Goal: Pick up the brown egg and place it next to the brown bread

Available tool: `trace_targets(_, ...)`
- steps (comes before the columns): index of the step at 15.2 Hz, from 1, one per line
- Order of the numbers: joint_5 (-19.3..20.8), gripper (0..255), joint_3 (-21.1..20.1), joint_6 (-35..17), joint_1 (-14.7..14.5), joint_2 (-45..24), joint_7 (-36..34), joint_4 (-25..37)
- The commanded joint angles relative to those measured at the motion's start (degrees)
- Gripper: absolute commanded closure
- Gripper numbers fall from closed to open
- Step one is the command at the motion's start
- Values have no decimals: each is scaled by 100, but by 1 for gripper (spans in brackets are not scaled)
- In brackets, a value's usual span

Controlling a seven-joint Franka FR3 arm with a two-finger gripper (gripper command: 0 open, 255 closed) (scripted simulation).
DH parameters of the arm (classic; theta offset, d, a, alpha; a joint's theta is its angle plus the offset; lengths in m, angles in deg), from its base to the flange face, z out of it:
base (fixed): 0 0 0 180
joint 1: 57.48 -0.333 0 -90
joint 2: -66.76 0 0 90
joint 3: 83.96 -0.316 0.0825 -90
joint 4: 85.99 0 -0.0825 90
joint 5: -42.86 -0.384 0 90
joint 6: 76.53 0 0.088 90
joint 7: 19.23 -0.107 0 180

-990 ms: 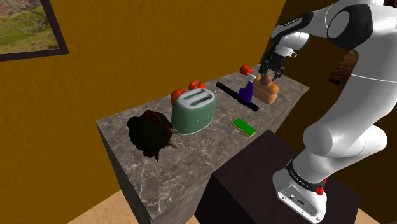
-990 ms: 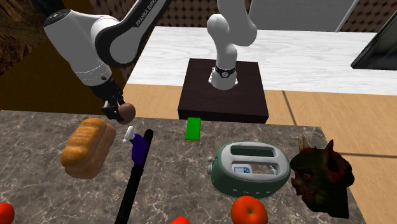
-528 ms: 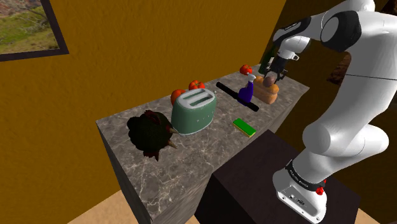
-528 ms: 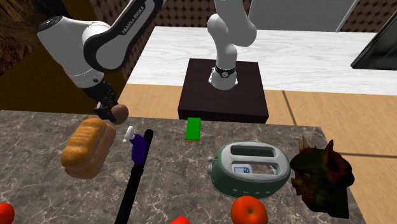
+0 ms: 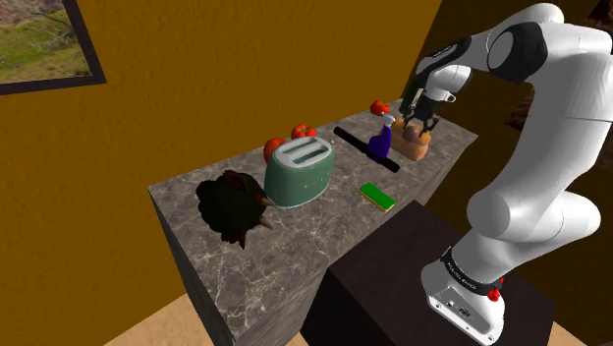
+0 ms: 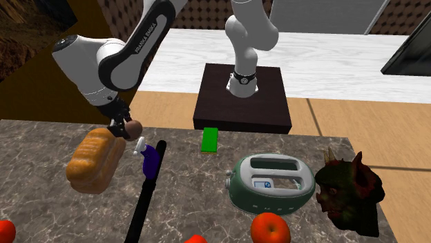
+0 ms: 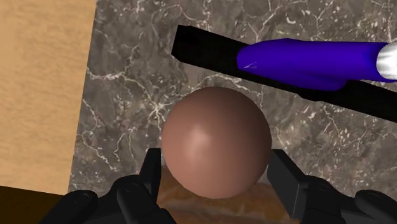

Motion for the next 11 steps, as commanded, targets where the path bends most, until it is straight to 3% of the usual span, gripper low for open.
trace_targets(1,-35,255,-17,-138,8,-80,31,-58)
trace_targets(11,-208,255,-112,-699,66,-543,176,-173)
